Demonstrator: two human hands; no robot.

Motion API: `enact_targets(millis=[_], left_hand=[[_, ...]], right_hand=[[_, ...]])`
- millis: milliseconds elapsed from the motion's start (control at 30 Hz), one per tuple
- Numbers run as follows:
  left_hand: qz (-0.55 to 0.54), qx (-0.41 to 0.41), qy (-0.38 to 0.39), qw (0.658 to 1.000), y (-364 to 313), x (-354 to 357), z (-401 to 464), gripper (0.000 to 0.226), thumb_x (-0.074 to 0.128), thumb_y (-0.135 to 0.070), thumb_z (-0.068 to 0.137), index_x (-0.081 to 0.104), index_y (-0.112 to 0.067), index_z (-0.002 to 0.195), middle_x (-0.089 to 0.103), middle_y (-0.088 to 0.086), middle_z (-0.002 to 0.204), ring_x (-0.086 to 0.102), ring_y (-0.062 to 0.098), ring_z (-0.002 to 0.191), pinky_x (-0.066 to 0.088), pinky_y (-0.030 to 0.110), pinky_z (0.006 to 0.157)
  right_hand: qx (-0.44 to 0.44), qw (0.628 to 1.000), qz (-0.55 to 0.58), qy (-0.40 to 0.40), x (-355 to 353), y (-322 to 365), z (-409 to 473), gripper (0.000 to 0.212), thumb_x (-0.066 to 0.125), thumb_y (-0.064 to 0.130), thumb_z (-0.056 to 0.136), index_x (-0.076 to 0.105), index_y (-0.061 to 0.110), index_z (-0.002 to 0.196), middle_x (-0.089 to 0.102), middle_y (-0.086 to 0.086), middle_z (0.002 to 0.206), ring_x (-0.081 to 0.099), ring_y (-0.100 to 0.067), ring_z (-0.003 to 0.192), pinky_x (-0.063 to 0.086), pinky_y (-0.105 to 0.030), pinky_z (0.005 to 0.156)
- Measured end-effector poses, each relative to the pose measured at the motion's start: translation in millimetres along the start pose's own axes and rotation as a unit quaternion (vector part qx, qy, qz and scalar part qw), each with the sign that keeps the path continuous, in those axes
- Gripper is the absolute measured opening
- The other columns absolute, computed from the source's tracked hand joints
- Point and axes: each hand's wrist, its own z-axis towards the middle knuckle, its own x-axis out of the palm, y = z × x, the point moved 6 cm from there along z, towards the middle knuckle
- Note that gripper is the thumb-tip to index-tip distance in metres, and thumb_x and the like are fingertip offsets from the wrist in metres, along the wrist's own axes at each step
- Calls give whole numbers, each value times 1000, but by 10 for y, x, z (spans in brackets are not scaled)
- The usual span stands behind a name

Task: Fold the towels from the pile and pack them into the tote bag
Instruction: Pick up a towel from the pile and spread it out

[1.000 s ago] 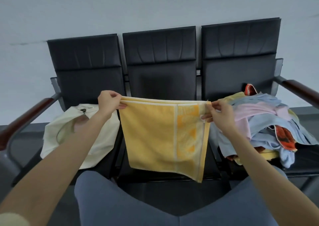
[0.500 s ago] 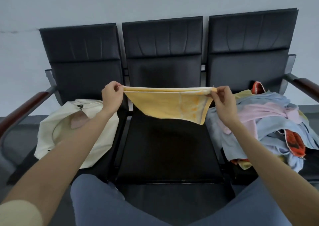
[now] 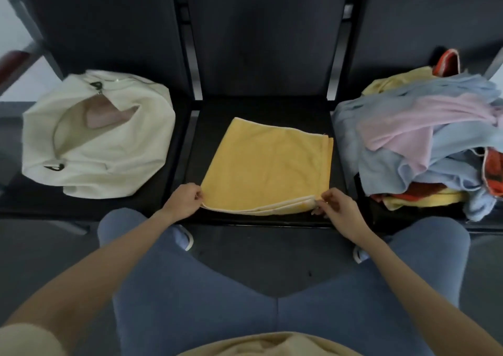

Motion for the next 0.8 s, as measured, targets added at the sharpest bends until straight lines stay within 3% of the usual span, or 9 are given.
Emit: enact_targets(millis=[67,133,200,333,467,567,667,733,800], left_hand=[[105,10,14,994,-44,40,-76,17,54,-14,84,68,-4,83,62,8,93,61,27,87,50,39,73],[218,22,-20,976,-206,-1,-132,18,58,-25,76,69,-14,83,62,2,98,57,24,94,46,35,78],[191,63,-19,979,-502,43,-190,26,62,-29,74,69,-18,96,60,0,112,53,24,108,42,35,89],[49,210,105,971,-1304,437,-319,50,68,-42,80,56,-20,124,52,-3,130,45,16,121,39,31,99],[-27,265,113,957,-1932,738,-274,57,69,-50,82,54,-17,127,56,-3,123,51,12,109,44,27,88],[-86,263,94,956,-2128,862,-182,31,67,-36,88,60,-15,111,62,-1,103,57,16,90,47,31,75],[-89,273,87,954,-2179,964,-138,15,61,-23,93,58,-8,91,59,1,84,53,18,71,38,31,60],[-75,273,89,955,-2192,972,-127,15,57,-20,94,54,-6,91,58,4,82,52,19,68,34,31,55],[-63,268,94,957,-2201,948,-110,14,56,-20,93,54,-7,97,60,3,83,52,19,67,32,30,53]], right_hand=[[4,1000,-4,12,32,-8,-50,15,62,13,91,53,20,81,70,-4,71,68,-16,67,54,-36,65],[-5,1000,-21,2,18,-5,-53,12,68,13,87,57,16,82,68,-2,69,63,-12,63,51,-25,61],[-30,998,-48,-25,-19,31,-33,12,74,11,82,61,14,82,61,1,74,58,-12,67,45,-12,59],[-53,997,-42,-26,-70,79,16,18,79,11,75,66,23,77,57,-5,86,54,-17,64,43,-10,61],[-48,998,-27,2,-100,133,46,20,82,15,71,68,29,74,58,-6,86,54,-22,61,46,-17,59],[-42,996,-16,74,-107,193,96,16,82,14,71,71,25,75,60,-4,84,55,-15,60,46,-16,59],[-25,990,-46,132,-167,170,374,8,78,23,77,71,22,72,66,0,79,60,-8,67,48,-17,64],[14,994,-81,78,-275,3,785,10,70,27,85,70,17,82,66,4,78,60,-2,67,51,-17,67],[61,993,-99,-15,-369,-195,1224,12,61,23,92,67,13,96,65,1,85,60,-5,71,56,-30,77]])
